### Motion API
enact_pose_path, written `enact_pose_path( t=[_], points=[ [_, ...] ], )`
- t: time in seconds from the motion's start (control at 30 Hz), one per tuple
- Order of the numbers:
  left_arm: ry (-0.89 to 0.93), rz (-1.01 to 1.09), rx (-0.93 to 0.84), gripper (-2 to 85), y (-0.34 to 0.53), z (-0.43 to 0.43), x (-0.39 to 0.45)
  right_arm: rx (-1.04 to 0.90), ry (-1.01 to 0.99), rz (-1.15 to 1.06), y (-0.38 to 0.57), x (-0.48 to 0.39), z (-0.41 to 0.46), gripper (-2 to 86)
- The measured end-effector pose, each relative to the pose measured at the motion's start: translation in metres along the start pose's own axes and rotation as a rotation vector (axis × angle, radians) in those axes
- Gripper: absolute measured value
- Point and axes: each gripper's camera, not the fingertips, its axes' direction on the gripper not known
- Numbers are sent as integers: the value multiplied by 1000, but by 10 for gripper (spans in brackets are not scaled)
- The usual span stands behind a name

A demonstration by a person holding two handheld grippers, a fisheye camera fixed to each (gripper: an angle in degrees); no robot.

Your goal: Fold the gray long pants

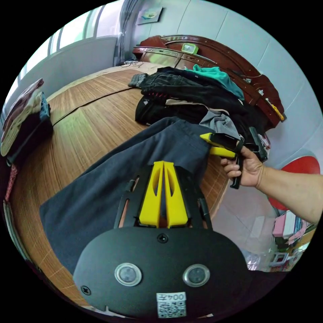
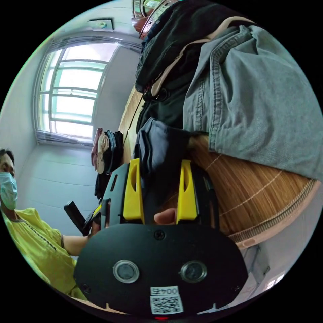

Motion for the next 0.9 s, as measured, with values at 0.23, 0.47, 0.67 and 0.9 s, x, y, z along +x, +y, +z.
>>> enact_pose_path(
  t=[0.23, 0.47, 0.67, 0.9],
  points=[
    [-6, -143, -160, 1, -7, 76, 24, -25, 98, -85, 2, -43, -5, 95],
    [75, -258, -133, 0, 11, 58, 24, -21, 418, -501, 53, -215, 15, 90],
    [126, -250, -5, 0, 43, 5, 4, -45, 577, -844, 128, -346, 61, 89],
    [27, -294, 71, 1, 136, -59, -41, -114, 621, -1189, 237, -450, 150, 90]
  ],
)
